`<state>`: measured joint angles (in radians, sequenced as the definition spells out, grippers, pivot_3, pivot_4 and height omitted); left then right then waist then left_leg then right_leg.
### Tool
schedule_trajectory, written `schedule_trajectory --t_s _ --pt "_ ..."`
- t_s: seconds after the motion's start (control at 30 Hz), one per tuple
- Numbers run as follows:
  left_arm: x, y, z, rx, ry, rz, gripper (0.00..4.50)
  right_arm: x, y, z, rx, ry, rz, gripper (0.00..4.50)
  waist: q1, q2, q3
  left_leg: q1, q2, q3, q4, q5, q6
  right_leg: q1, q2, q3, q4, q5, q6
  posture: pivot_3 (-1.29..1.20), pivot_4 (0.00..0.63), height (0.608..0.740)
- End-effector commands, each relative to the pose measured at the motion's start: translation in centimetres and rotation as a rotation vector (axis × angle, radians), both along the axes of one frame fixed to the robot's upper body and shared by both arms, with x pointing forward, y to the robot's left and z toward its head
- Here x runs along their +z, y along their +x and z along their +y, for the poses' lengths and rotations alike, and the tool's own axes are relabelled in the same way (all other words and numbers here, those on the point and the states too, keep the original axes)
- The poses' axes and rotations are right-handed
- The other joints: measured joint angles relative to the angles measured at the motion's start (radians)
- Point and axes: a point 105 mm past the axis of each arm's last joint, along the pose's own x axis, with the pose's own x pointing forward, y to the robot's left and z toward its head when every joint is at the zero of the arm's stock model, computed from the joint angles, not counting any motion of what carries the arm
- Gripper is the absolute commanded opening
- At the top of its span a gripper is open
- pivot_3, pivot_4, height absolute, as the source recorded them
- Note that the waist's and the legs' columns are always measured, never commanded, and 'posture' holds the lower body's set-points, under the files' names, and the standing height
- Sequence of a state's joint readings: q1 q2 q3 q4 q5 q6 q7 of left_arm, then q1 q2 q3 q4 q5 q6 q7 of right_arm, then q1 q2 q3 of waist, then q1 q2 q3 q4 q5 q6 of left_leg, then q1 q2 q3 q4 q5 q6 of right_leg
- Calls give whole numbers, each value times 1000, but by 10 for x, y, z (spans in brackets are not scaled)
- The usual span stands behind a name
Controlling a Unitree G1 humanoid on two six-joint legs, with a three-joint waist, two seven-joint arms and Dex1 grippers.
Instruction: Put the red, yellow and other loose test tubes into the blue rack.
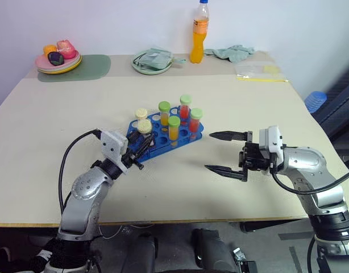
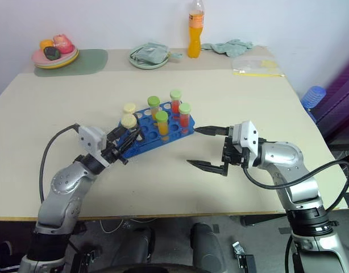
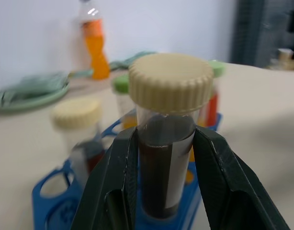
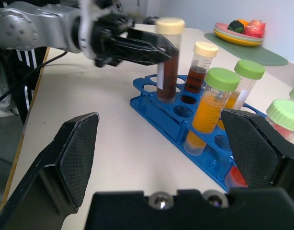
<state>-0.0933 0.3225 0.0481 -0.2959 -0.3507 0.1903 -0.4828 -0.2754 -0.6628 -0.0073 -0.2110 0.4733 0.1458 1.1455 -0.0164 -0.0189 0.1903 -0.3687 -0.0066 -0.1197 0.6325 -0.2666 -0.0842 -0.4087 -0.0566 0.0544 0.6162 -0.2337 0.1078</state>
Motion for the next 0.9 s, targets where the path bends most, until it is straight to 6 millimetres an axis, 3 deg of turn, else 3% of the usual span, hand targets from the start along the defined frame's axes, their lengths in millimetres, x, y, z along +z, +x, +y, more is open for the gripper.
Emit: schedule_trajectory --t_s 0.03,0.1,0.13,0.2,0.33,0.67,0.9 --pt "7 1 6 15 -21 -6 1721 7 -1 2 8 7 -44 4500 -3 0 0 0 0 0 0 0 0 0 0 0 0 0 0 0 150 740" --pt "3 -1 5 -26 -54 43 1721 7 0 3 9 9 -48 4500 -2 0 0 0 0 0 0 0 0 0 0 0 0 0 0 0 150 740" --pt "5 -3 6 -36 -57 40 1958 7 0 3 9 10 -50 4500 -2 0 0 1 0 0 0 0 0 0 0 0 0 0 0 0 150 740" --pt "11 -3 9 -29 -47 16 2615 8 0 4 10 11 -51 4500 -1 0 0 1 0 0 0 0 0 0 0 0 1 0 0 0 150 740" --pt "20 2 20 15 -16 -25 4400 8 1 5 15 9 -54 4500 0 0 0 0 0 0 0 0 0 0 0 0 0 0 0 0 150 740" --pt "30 -9 52 -5 93 -31 4464 6 3 6 9 17 -48 4500 -2 0 0 1 0 0 0 0 0 0 0 0 0 -1 -2 0 150 740" --pt "37 -18 61 -122 214 -76 4464 6 5 14 8 32 -58 4500 -1 0 0 0 0 0 0 0 0 0 0 0 0 -2 -3 0 150 740"
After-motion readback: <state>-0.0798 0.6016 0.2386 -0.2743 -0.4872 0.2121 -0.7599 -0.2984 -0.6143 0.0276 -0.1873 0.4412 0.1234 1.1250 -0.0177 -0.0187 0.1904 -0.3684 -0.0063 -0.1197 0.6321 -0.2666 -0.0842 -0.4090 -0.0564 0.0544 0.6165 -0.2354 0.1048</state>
